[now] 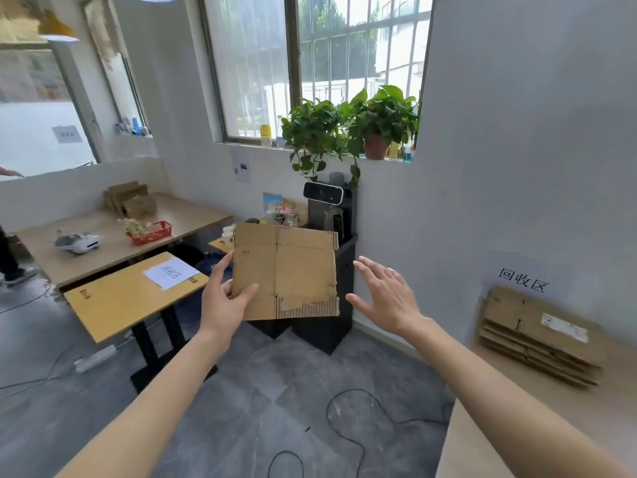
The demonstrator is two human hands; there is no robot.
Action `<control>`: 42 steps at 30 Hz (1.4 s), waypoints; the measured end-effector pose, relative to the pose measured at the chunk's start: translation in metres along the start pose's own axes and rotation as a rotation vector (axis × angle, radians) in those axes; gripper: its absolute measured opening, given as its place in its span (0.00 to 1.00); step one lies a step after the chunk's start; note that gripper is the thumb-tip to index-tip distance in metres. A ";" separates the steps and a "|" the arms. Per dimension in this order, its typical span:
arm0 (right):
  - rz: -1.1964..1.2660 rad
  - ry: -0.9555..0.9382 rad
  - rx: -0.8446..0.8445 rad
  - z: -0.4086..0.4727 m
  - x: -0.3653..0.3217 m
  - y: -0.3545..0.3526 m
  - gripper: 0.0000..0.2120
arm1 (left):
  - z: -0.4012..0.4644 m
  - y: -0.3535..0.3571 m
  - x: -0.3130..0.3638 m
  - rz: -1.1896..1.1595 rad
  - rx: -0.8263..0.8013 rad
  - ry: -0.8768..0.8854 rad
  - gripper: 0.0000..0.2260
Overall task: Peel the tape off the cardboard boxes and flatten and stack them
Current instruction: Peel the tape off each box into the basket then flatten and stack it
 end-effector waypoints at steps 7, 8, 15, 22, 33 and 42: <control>-0.055 0.081 -0.005 0.052 0.061 0.026 0.36 | 0.075 0.087 -0.018 -0.010 -0.108 -0.010 0.32; -0.074 0.097 0.001 0.054 0.073 0.024 0.36 | 0.081 0.103 -0.018 -0.018 -0.130 -0.013 0.32; -0.183 0.277 0.043 0.043 0.164 -0.006 0.37 | 0.093 0.235 -0.019 -0.111 -0.358 -0.049 0.33; -0.327 0.511 0.058 -0.007 0.262 -0.027 0.38 | 0.066 0.386 -0.027 -0.196 -0.647 -0.132 0.32; -0.509 0.830 0.041 -0.048 0.338 -0.049 0.37 | 0.037 0.541 -0.027 -0.269 -0.982 -0.227 0.31; -0.544 0.962 0.079 -0.044 0.371 -0.070 0.36 | 0.035 0.610 -0.036 -0.283 -1.087 -0.319 0.31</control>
Point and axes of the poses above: each hand's wrist, its own z-axis towards the middle knuckle, its own y-axis out of the palm, x = y × z, the point moved 5 cm from there along z, towards the middle knuckle, and after that the axes turned 9 degrees about x, right-handed, at the moved point
